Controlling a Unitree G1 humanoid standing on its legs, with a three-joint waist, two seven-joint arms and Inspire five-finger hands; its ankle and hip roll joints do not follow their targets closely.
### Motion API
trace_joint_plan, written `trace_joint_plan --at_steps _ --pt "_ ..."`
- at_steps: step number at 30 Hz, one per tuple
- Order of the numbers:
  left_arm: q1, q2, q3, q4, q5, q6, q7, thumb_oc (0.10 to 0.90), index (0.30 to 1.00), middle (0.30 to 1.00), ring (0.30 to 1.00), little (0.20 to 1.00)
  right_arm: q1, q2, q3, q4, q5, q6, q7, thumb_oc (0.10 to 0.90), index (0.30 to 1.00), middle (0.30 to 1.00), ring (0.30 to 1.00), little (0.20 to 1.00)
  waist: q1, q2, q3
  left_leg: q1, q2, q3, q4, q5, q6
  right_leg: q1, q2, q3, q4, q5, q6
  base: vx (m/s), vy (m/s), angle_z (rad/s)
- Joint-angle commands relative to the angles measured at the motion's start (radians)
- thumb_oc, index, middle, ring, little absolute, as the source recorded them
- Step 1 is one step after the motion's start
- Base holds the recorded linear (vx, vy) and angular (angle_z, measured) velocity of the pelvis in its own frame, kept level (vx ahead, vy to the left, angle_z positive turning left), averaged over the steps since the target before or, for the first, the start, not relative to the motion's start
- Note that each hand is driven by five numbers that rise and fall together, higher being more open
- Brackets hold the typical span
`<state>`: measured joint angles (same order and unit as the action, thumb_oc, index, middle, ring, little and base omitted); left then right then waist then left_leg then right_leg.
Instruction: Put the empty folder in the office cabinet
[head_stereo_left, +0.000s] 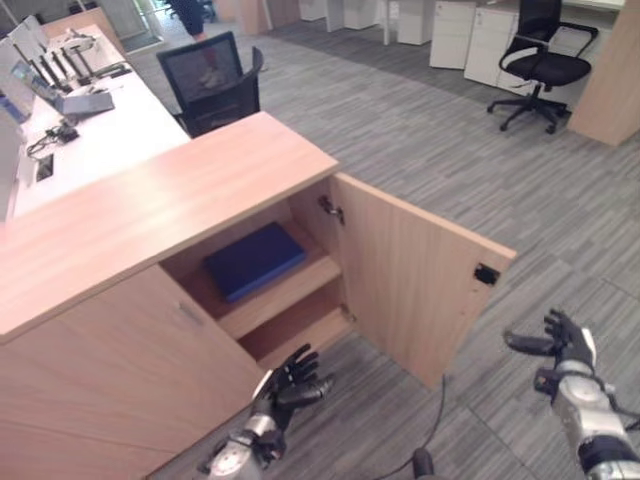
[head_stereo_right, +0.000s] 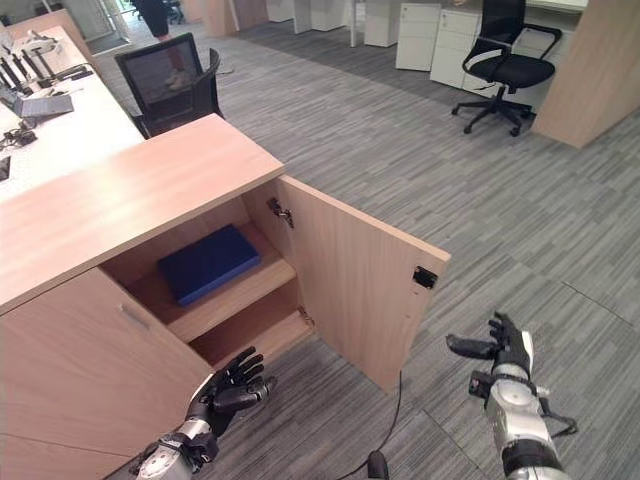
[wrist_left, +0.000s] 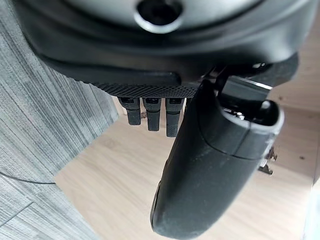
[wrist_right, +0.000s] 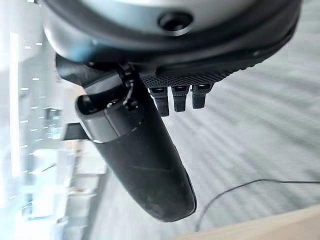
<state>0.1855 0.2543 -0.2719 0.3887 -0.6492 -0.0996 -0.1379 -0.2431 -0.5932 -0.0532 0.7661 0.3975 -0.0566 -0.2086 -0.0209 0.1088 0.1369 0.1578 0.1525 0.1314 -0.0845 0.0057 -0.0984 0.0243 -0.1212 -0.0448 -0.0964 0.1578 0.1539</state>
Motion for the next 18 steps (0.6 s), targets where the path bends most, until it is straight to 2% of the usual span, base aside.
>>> trace_joint_plan --at_steps 1,8,18 --pt "-0.059 0.050 -0.012 -0.031 -0.017 -0.051 -0.047 0.800 0.900 0.900 0.900 0.900 -0.115 -0.040 -0.014 -0.058 0.024 -0.109 -0.029 0.800 0.900 0.900 0.900 0.900 0.003 -0.083 -0.038 -0.018 -0.045 -0.056 0.045 -0.048 0.001 0.101 0.010 -0.058 0.027 -0.203 -0.012 0.03 -0.002 0.30" --pt "-0.051 0.052 -0.017 -0.020 -0.018 -0.044 -0.040 0.800 0.900 0.900 0.900 0.900 -0.189 -0.013 0.078 -0.129 -0.014 -0.098 -0.013 0.800 0.900 0.900 0.900 0.900 0.021 -0.088 -0.043 -0.019 -0.050 -0.076 0.034 -0.044 0.003 0.106 0.008 -0.075 0.031 -0.205 -0.012 0.01 -0.001 0.09" --pt "-0.030 0.044 0.001 0.010 0.011 -0.044 -0.015 0.800 0.900 0.900 0.900 0.900 -0.187 0.125 0.184 -0.186 -0.029 -0.079 0.033 0.800 0.900 0.900 0.900 0.900 0.053 -0.096 -0.046 -0.026 -0.050 -0.106 0.027 -0.039 0.005 0.114 0.005 -0.105 0.035 -0.210 -0.016 0.00 0.000 0.01"
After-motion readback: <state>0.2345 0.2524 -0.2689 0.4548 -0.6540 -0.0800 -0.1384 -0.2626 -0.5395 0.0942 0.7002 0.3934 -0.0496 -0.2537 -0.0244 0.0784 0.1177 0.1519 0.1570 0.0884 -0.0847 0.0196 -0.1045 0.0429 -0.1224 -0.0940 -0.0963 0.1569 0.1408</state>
